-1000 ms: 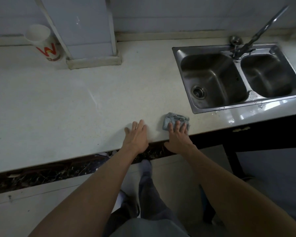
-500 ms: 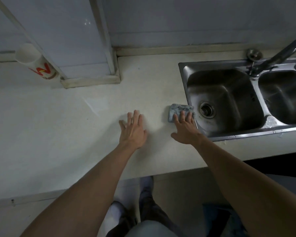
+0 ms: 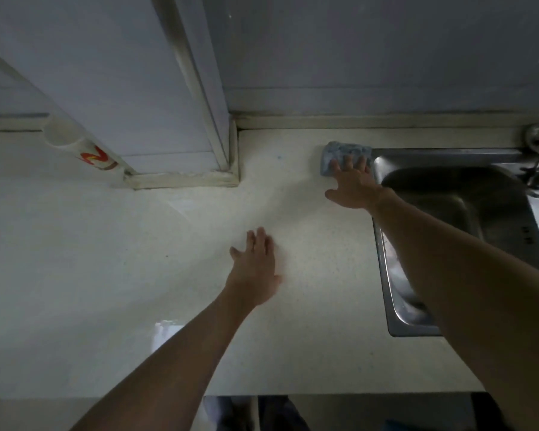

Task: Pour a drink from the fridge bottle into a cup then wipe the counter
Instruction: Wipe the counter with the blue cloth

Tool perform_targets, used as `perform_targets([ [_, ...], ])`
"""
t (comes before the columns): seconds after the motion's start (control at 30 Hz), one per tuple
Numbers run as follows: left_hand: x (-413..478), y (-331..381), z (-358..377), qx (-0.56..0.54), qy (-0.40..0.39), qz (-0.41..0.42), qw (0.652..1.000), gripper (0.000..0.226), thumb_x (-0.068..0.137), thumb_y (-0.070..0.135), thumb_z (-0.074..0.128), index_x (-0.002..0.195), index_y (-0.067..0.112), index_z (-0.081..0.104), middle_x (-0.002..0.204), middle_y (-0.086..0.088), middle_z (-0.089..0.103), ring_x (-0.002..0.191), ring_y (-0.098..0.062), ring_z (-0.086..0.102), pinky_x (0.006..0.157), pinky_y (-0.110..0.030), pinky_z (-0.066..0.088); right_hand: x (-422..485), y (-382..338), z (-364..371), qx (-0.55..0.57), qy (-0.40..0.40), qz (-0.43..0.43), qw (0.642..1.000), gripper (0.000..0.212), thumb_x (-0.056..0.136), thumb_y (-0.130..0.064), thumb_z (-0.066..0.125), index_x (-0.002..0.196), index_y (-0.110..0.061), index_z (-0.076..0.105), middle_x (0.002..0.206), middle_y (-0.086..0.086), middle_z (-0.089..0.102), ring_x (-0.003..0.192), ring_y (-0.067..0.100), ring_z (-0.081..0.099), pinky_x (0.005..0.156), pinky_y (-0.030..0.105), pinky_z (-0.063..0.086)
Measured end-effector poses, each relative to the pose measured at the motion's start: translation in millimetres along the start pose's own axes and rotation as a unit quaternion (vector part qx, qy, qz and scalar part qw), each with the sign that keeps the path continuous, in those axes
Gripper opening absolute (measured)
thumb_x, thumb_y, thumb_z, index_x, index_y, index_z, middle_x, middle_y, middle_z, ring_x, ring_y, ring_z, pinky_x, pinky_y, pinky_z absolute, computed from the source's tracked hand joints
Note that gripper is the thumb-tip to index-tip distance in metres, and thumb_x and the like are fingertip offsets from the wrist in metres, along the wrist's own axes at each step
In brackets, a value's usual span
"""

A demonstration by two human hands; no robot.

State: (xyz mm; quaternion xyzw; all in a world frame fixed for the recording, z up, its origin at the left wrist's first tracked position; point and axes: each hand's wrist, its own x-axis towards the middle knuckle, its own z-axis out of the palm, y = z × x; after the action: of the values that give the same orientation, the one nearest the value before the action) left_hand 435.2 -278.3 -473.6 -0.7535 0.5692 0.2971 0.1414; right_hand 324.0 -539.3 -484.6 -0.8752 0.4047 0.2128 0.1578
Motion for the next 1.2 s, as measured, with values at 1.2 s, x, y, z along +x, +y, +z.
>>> perform_targets([
  [1.2, 13.9, 7.4, 2.8, -0.004, -0.045, -0.049, 0.998, 0.106, 0.090, 0.036, 0.067, 0.152, 0.000, -0.011, 0.160, -0.023, -0.020, 0.148, -0.045, -0.012, 0.112, -0.071, 0.011, 65.8, -150.1, -20.7, -0.084, 0.057, -0.109, 0.989, 0.081, 0.085, -0.038, 0.056, 0.152, -0.022, 0.013, 0.161, 0.014, 0.000, 0.144, 0.048, -0.007, 0.119, 0.054, 0.005],
])
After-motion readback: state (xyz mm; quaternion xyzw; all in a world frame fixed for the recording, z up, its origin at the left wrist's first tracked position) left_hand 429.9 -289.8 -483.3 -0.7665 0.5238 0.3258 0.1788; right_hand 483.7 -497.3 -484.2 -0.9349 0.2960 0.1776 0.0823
